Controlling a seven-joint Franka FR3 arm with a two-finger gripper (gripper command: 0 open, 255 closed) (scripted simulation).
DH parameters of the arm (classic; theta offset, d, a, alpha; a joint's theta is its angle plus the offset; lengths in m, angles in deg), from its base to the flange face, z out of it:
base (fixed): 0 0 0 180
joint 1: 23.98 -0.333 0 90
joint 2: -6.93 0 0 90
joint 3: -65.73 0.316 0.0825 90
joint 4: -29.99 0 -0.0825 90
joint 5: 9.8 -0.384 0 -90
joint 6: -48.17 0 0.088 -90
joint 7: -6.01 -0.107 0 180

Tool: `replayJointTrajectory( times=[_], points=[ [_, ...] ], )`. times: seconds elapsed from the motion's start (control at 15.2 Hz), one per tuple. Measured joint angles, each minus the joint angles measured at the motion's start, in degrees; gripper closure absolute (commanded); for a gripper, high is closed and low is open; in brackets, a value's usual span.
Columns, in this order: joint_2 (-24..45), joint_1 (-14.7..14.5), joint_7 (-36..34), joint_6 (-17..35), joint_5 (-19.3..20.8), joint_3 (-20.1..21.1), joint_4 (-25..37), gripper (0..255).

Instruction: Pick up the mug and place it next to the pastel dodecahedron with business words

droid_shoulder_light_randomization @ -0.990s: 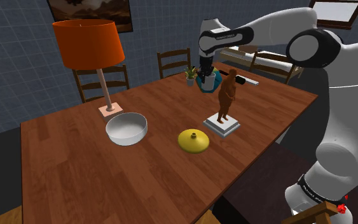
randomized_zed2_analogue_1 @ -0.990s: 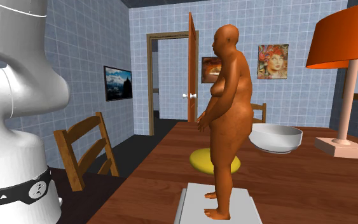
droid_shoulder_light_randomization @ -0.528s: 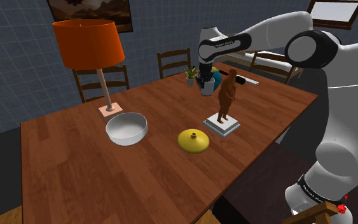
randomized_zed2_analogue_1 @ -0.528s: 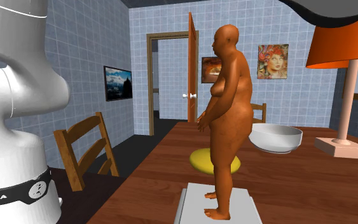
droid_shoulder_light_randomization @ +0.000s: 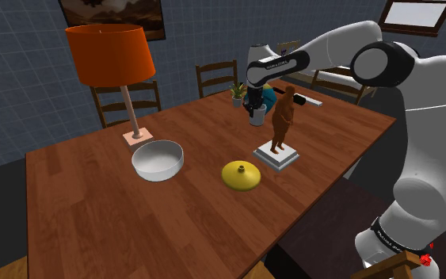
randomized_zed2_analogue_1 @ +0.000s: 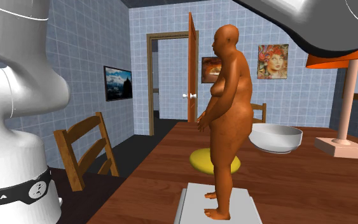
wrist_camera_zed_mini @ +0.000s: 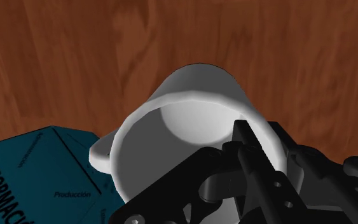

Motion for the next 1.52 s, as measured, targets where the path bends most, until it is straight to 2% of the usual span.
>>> replayJointTrajectory(
  times=[0.46, 0.53, 0.92, 1.25, 1.52],
  points=[
    [0.4, 0.0, -0.1, 0.8, 0.1, -0.1, -0.4, 255],
    [0.4, 0.0, -0.1, 0.8, 0.1, -0.1, -0.4, 0],
    [0.4, 0.0, -0.1, 0.8, 0.1, -0.1, -0.4, 0],
    [-2.2, 0.0, 0.5, -4.2, -0.8, 0.5, 2.2, 0],
    [-2.4, -0.1, 0.5, -4.8, -0.9, 0.6, 2.6, 0]
  ],
)
